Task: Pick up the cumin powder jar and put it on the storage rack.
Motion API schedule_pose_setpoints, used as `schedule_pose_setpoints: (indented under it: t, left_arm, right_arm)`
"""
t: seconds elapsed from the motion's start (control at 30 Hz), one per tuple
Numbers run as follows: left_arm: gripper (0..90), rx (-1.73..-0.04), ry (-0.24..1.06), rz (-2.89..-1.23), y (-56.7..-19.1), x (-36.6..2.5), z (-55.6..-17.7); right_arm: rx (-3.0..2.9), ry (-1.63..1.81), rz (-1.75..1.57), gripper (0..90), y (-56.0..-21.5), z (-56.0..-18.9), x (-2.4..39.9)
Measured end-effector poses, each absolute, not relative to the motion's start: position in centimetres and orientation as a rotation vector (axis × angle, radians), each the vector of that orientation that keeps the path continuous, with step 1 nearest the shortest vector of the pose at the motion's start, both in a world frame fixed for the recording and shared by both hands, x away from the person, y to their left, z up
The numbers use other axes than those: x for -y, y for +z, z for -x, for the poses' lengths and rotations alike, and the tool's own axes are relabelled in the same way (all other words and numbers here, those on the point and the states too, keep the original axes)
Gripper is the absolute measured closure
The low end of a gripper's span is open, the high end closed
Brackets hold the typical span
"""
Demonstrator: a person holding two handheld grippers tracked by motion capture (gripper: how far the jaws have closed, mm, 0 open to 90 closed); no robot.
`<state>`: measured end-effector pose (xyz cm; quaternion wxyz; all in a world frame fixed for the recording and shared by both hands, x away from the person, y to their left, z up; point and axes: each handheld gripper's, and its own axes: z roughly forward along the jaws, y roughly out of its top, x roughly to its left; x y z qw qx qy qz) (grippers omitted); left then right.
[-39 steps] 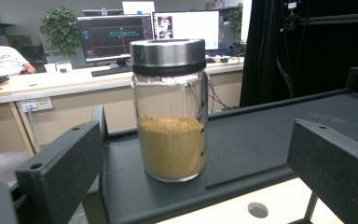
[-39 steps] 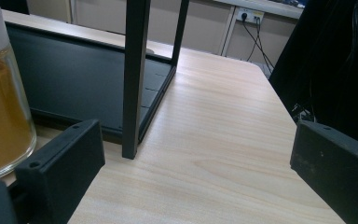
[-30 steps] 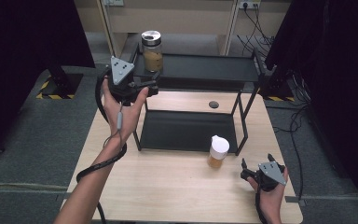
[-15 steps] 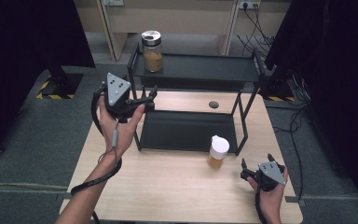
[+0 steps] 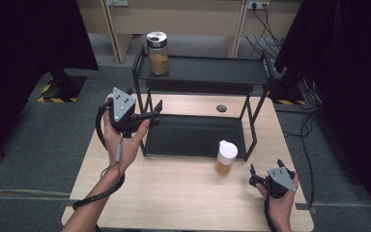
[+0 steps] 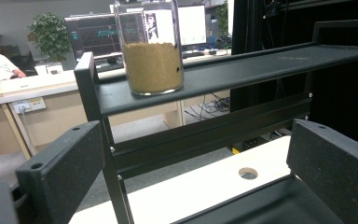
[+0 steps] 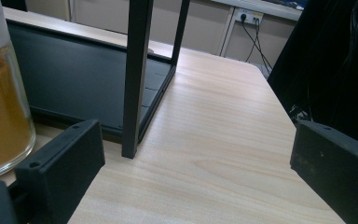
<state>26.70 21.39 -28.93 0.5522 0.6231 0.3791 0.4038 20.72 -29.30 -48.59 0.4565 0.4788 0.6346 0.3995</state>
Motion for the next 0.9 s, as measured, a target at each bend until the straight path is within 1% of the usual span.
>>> schedule_pose_setpoints:
  t: [0.3,0.53,0.7,0.9]
  left_arm:
    - [3.0,-0.891,0.937,-1.488,-31.0,-21.6,-26.3]
    - [3.3,-0.873,0.887,-1.495,-32.8,-22.2,-25.7]
    - [3.2,-0.855,0.877,-1.501,-33.8,-22.4,-25.5]
    - [3.1,-0.877,0.859,-1.503,-35.3,-22.6,-25.2]
  right_arm:
    - [-1.565,0.984,-1.18,3.0,-48.6,-20.7,29.3]
    - [-1.566,0.984,-1.18,3.0,-48.6,-20.7,29.3]
    - [-1.567,0.98,-1.176,3.0,-48.6,-20.7,29.2]
    - [-1.57,0.977,-1.174,3.0,-48.6,-20.7,29.2]
